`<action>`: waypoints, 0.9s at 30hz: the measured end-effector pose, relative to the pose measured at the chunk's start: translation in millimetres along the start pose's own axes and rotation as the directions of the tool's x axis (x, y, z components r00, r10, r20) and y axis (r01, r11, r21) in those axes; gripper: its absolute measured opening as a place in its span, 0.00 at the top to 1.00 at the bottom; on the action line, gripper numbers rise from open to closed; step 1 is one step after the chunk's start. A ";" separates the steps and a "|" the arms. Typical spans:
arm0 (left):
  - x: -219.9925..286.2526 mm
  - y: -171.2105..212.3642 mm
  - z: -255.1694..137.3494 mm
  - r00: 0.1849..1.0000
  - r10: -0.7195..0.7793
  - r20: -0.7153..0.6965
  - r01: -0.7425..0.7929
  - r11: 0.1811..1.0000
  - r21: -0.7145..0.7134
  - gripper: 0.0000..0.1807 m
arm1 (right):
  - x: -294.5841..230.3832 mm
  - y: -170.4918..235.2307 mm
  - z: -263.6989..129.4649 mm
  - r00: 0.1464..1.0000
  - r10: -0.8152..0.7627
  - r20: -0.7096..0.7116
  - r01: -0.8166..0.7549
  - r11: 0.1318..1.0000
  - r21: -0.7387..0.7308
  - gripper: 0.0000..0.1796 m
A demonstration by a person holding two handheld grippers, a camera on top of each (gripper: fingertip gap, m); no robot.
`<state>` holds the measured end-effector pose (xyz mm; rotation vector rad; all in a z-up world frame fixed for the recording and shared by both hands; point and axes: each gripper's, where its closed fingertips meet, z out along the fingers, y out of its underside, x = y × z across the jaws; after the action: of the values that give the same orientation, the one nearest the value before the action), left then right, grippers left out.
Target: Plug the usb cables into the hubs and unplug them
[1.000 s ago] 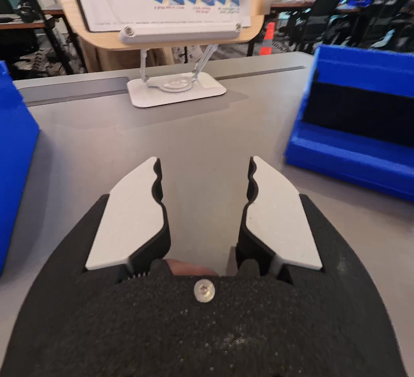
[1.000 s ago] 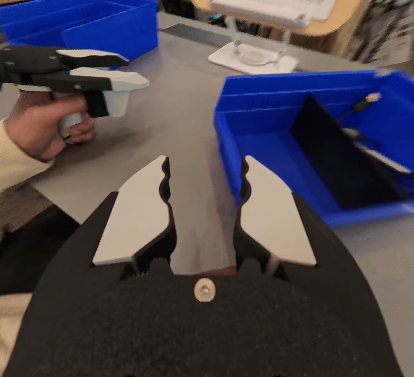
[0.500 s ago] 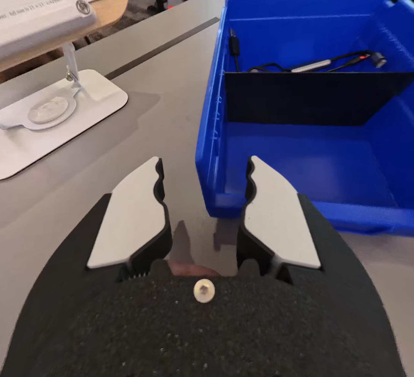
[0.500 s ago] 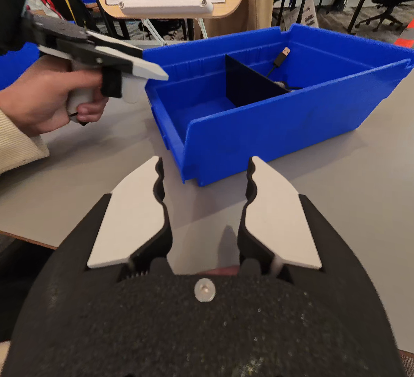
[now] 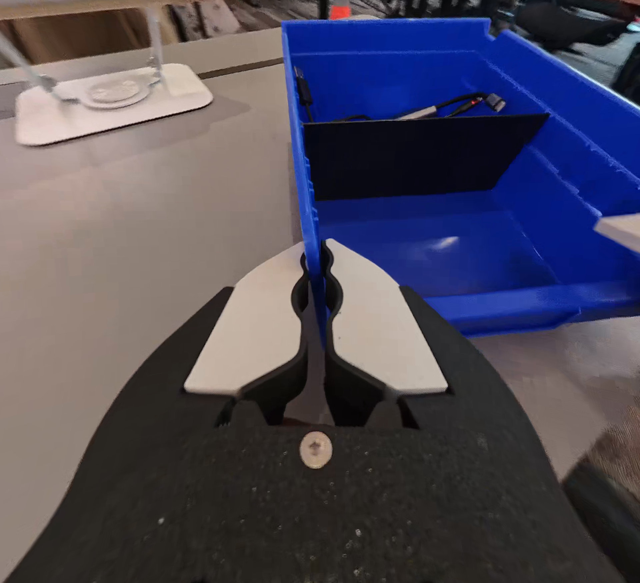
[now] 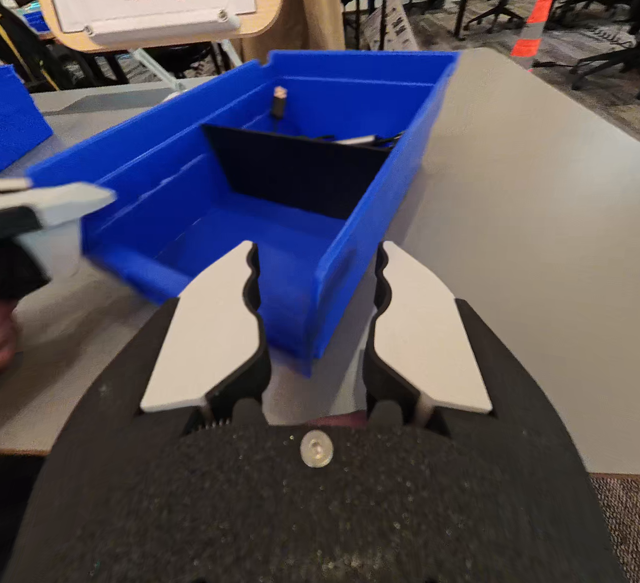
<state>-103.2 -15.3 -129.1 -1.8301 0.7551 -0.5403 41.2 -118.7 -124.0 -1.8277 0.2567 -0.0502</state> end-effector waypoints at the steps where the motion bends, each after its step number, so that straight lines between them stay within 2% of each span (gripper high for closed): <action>1: 1.8 4.1 -11.6 0.999 -0.026 0.038 0.025 1.000 0.012 0.98 | 3.1 0.3 1.4 1.000 0.002 -0.007 -0.002 1.000 -0.005 0.66; 2: 5.0 7.6 -21.6 0.997 -0.042 0.058 0.041 0.999 0.016 0.98 | -2.7 2.6 3.1 0.999 0.027 0.047 -0.026 0.999 -0.031 0.66; 4: 3.1 12.0 -39.2 0.990 -0.035 0.140 0.030 0.999 0.038 0.98 | -7.4 1.9 0.8 0.989 0.125 0.079 -0.121 0.991 -0.062 0.76; 8: -12.4 19.4 -75.6 0.969 -0.005 0.248 -0.012 0.998 0.068 0.98 | -25.9 -3.0 2.4 0.993 0.089 0.073 -0.084 0.994 -0.065 0.96; 11: -42.9 23.1 -106.0 0.937 -0.009 0.348 -0.024 0.996 0.090 0.98 | -66.7 -9.0 14.5 0.990 0.043 0.133 -0.035 0.997 -0.062 0.97; 15: -104.9 25.6 -138.0 0.890 -0.087 0.448 0.044 0.993 0.106 0.97 | -139.8 -25.8 46.4 0.968 -0.014 0.250 0.034 0.996 -0.078 0.97; 20: -171.9 31.6 -133.8 0.892 -0.071 0.446 0.043 0.996 0.072 0.97 | -197.8 -32.5 96.3 0.954 -0.041 0.297 0.078 0.990 -0.114 0.97; 25: -197.1 37.1 -125.0 0.887 -0.064 0.458 0.043 0.998 0.055 0.96 | -212.7 -15.7 122.1 0.950 -0.031 0.310 0.080 0.986 -0.146 0.97; 27: -188.9 41.2 -121.4 0.914 -0.039 0.404 0.035 0.999 0.018 0.78 | -214.6 -16.3 122.0 0.940 -0.033 0.339 0.076 0.991 -0.114 0.95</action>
<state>-327.0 29.8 -126.9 -1.8673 0.4346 -0.1745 -145.0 44.2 -120.1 -1.9326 -0.0348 0.2442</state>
